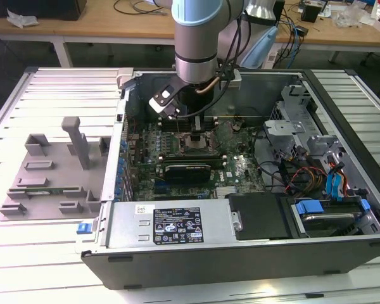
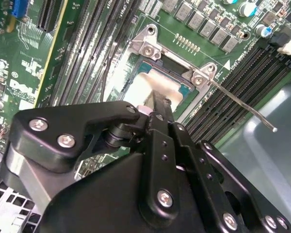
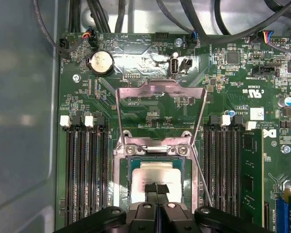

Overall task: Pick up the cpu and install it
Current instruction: 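Place the cpu into insertion slot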

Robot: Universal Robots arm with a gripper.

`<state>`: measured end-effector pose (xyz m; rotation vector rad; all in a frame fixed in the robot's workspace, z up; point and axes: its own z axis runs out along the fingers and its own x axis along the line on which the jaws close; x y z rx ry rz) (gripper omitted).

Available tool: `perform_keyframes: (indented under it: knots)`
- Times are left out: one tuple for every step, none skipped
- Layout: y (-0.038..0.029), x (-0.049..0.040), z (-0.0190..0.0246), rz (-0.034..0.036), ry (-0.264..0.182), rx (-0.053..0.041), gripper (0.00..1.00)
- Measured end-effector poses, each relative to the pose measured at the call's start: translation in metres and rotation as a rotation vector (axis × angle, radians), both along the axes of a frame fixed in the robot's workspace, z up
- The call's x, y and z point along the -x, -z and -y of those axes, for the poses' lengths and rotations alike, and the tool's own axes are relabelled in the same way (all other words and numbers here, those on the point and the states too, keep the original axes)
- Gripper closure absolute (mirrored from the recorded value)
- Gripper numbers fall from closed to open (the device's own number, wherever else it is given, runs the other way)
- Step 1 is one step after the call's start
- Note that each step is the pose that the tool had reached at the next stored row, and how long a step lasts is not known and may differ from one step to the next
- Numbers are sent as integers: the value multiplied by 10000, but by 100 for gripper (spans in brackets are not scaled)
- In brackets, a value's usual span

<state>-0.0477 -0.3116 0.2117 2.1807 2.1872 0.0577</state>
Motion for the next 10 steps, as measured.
perform_keyframes:
  knots:
    - [14, 0, 1, -1, 0, 2, 89]
    - [24, 0, 0, -1, 0, 2, 89]
    - [35, 0, 0, -1, 0, 2, 89]
    - [36, 0, 1, -2, 0, 3, 89]
    - [36, 1, 1, -3, 0, 3, 89]
    - [39, 1, 1, -1, 1, -4, 89]
    - [44, 0, 0, -2, 24, -33, 89]
    - [50, 1, 0, 0, 69, -51, 89]
    - [58, 0, 0, -1, 137, -64, 89]
    - [63, 1, 1, -2, 226, -79, 89]
